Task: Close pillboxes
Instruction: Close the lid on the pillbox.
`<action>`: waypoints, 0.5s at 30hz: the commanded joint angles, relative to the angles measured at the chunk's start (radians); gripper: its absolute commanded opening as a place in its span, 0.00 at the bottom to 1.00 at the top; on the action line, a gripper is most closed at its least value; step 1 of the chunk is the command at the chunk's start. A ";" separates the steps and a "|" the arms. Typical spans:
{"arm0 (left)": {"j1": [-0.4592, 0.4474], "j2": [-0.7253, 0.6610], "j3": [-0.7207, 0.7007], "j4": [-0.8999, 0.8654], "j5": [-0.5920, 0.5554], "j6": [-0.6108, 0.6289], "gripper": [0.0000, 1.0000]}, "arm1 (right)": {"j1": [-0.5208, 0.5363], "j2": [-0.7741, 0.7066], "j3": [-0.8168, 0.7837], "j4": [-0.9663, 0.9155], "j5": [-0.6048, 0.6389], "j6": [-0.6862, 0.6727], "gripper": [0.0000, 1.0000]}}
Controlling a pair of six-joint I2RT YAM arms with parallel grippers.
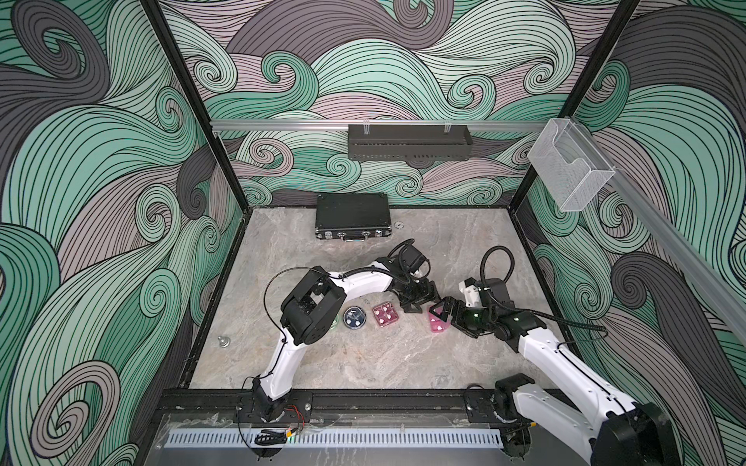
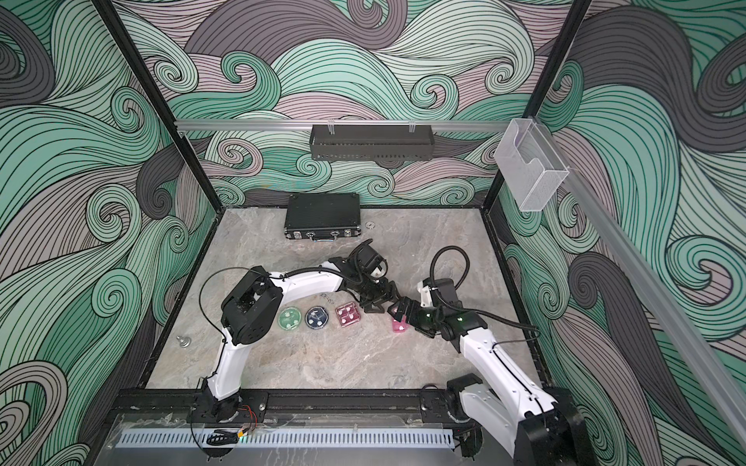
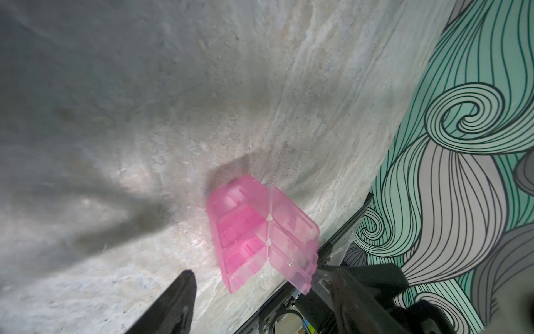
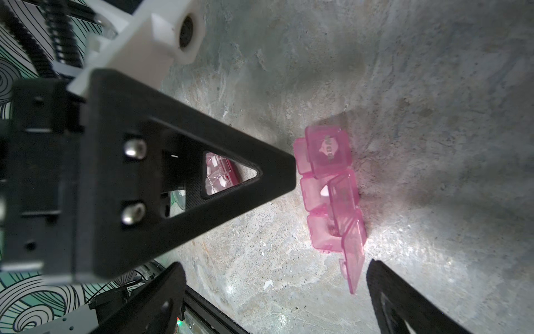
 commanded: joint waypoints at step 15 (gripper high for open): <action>-0.009 0.077 0.110 -0.071 0.000 0.035 0.75 | -0.020 0.004 0.001 -0.020 0.000 -0.023 1.00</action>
